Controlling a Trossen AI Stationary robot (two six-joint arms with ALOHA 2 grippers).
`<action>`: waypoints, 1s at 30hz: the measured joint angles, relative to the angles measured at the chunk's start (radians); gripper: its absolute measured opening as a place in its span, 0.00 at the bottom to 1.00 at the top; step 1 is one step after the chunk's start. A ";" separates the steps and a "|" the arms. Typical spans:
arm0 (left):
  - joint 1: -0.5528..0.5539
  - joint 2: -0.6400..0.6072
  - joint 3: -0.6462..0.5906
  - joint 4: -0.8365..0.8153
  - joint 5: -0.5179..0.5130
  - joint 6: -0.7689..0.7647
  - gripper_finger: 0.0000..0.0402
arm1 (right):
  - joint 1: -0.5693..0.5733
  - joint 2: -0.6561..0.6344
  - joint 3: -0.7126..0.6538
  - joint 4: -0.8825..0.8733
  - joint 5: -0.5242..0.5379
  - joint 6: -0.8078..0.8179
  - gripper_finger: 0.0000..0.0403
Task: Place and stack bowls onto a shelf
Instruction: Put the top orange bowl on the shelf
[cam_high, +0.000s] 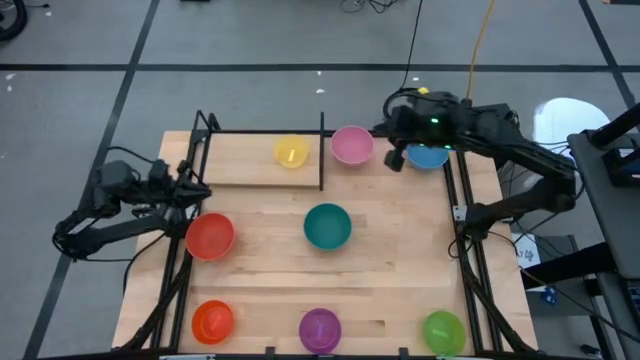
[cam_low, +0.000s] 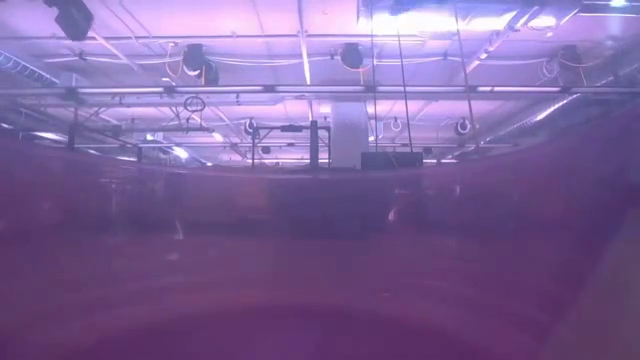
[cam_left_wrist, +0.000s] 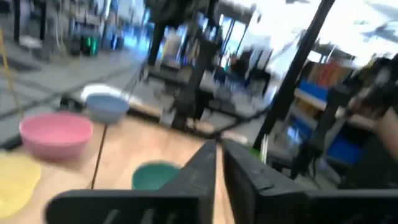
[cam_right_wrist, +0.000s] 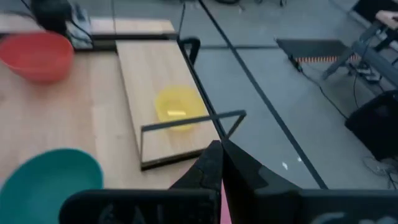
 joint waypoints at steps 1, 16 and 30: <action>0.000 0.025 0.000 0.000 0.003 0.000 0.03 | 0.010 -0.019 0.000 -0.001 0.001 0.000 0.00; -0.094 0.619 0.397 -0.577 -0.037 0.142 0.01 | 0.098 -0.211 0.000 -0.102 -0.007 -0.023 0.00; -0.251 0.936 0.466 -0.766 0.051 -0.264 0.23 | 0.101 -0.216 0.000 -0.108 -0.003 -0.135 0.00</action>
